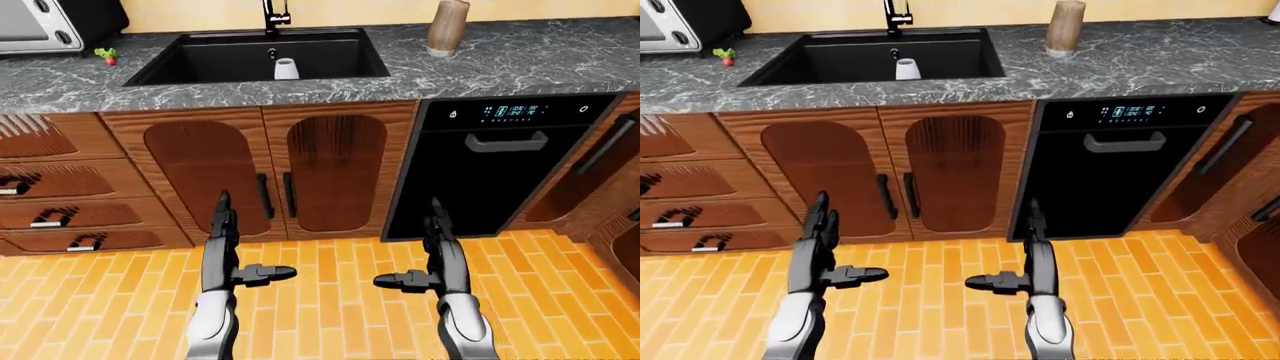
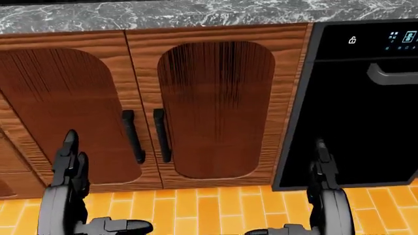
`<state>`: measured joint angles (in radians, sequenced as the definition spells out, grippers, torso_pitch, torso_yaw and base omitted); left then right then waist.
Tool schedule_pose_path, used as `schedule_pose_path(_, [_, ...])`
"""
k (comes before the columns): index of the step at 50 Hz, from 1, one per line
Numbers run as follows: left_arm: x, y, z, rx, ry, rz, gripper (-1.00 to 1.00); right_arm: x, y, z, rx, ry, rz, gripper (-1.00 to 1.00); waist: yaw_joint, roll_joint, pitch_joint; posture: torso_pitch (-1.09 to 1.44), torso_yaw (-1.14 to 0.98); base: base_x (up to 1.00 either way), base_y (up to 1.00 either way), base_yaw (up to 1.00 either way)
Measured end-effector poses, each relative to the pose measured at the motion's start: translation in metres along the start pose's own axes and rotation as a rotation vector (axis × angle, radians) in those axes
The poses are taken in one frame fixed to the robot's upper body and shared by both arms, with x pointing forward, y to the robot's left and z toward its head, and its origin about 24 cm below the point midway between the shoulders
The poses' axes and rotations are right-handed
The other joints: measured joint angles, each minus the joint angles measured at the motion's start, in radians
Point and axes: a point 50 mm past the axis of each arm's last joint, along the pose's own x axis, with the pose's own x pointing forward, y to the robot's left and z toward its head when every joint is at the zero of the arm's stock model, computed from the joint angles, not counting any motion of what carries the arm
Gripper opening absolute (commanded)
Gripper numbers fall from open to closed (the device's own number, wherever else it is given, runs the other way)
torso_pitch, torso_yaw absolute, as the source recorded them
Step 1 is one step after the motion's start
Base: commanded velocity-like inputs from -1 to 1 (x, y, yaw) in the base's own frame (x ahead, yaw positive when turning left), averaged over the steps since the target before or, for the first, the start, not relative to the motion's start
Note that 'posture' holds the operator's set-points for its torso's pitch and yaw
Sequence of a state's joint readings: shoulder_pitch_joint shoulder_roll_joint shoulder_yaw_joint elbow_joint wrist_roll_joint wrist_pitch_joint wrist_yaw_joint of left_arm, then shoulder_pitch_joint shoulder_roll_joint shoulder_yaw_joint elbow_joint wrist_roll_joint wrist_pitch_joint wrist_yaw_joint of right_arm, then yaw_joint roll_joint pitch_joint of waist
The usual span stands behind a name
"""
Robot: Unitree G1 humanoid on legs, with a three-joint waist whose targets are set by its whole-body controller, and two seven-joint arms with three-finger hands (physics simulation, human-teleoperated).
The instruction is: Turn the sink spout to the right.
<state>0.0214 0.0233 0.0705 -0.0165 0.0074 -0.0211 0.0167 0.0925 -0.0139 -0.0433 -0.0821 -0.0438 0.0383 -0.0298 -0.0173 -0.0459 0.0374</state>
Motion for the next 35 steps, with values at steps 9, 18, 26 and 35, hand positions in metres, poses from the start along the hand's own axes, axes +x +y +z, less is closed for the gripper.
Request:
schedule_pose_path(9, [-0.005, 0.012, -0.010, 0.023, 0.050, 0.052, 1.00, -0.003, 0.012, -0.006, 0.033, 0.029, 0.058, 1.00, 0.019, 0.046, 0.012, 0.00, 0.00, 0.00, 0.00, 0.00])
schedule_pose_path(18, [0.004, 0.004, -0.004, 0.018, 0.013, 0.020, 1.00, 0.003, 0.002, 0.002, 0.032, -0.008, 0.027, 1.00, 0.023, 0.022, -0.016, 0.00, 0.00, 0.00, 0.00, 0.00])
schedule_pose_path(26, [0.047, 0.016, 0.088, 0.002, -0.101, 0.037, 1.00, 0.037, -0.027, 0.061, -0.001, -0.034, 0.021, 1.00, 0.026, 0.031, -0.023, 0.00, 0.00, 0.00, 0.00, 0.00])
schedule_pose_path(35, [0.080, 0.019, 0.182, 0.013, -0.211, 0.053, 1.00, 0.059, -0.050, 0.163, -0.051, -0.133, 0.027, 1.00, 0.020, 0.036, -0.038, 0.00, 0.00, 0.00, 0.00, 0.00])
